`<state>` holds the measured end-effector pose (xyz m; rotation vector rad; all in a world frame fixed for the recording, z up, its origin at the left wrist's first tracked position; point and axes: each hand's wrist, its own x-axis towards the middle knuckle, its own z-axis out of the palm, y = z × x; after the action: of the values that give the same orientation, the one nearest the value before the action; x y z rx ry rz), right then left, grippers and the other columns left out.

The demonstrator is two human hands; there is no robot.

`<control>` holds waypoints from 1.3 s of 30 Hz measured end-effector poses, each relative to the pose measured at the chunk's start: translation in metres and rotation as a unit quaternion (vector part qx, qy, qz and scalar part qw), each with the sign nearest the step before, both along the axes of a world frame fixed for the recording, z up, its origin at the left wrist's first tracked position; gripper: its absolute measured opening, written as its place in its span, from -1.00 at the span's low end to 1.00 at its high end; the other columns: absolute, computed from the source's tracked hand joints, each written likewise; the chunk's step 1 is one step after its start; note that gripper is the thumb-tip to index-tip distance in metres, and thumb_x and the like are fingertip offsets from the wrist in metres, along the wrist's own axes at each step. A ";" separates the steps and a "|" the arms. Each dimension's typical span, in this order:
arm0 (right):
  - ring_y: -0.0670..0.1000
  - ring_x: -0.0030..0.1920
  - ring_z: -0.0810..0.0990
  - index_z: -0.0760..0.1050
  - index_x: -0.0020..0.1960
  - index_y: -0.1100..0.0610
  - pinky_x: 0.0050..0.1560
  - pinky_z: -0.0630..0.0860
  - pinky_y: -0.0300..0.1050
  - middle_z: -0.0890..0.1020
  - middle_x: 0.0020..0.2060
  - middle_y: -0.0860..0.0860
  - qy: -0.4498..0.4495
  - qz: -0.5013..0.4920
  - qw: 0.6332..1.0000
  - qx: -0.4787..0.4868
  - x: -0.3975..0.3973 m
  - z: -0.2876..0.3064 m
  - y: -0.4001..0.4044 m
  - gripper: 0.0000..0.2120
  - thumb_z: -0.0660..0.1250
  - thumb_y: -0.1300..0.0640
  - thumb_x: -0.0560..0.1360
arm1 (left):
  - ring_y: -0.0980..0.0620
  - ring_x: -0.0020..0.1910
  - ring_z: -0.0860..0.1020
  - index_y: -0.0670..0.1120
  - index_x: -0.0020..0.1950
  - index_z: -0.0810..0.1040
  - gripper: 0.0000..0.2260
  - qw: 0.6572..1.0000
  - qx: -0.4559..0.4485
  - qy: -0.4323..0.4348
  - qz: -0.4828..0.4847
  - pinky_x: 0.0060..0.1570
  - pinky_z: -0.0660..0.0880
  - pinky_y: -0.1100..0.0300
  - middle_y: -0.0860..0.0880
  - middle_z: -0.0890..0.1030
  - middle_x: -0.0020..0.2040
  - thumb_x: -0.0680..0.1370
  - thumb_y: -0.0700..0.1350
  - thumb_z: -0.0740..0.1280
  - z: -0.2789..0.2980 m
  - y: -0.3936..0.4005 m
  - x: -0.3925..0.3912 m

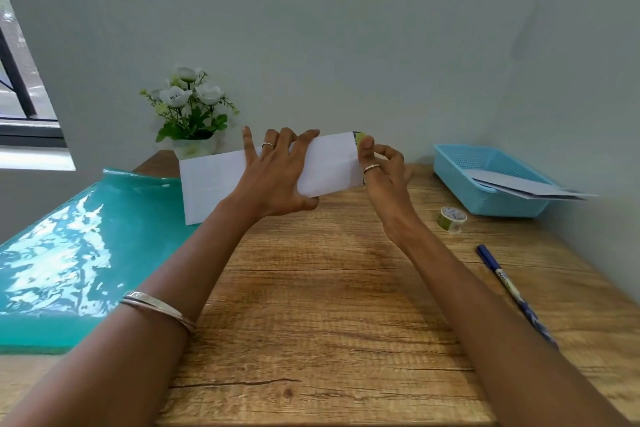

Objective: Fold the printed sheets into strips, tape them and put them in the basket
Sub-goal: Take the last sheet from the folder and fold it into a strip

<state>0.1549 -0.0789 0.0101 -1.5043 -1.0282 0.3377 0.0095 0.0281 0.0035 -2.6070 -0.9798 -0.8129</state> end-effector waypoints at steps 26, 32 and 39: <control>0.02 -0.17 0.63 0.58 -0.09 0.15 -0.26 0.60 -0.11 0.65 -0.18 0.07 0.297 -0.017 0.938 0.178 0.064 0.010 -0.004 -0.90 0.42 0.30 0.44 | 0.01 -0.05 0.61 -0.01 0.43 0.36 -0.45 0.916 -0.332 -0.197 -0.114 0.04 0.52 0.08 -0.03 0.63 -0.04 0.49 0.11 0.37 0.029 -0.033 0.012; 0.00 -0.19 0.63 0.64 -0.02 0.12 -0.25 0.61 -0.13 0.69 -0.12 0.11 0.161 0.076 0.982 0.064 0.057 -0.001 0.003 -0.88 0.39 0.27 0.48 | 0.03 -0.34 0.61 -0.04 0.30 0.47 -0.69 0.756 -0.552 -0.322 -0.144 -0.27 0.60 0.12 -0.09 0.67 0.00 0.56 -0.08 0.33 0.018 -0.039 0.017; 0.00 -0.11 0.67 0.66 -0.04 0.21 -0.11 0.63 -0.10 0.72 -0.12 0.06 0.108 0.177 0.978 0.038 0.036 -0.011 0.009 -0.89 0.35 0.28 0.51 | 0.02 -0.11 0.64 -0.12 0.04 0.65 -0.83 0.730 -0.523 -0.413 -0.150 -0.25 0.60 0.21 -0.07 0.67 -0.02 0.49 -0.29 0.38 0.000 -0.038 0.024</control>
<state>0.1910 -0.0698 -0.0012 -1.1837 -1.1187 0.6911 0.0334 -0.0098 0.0034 -3.3911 -1.5995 -2.1625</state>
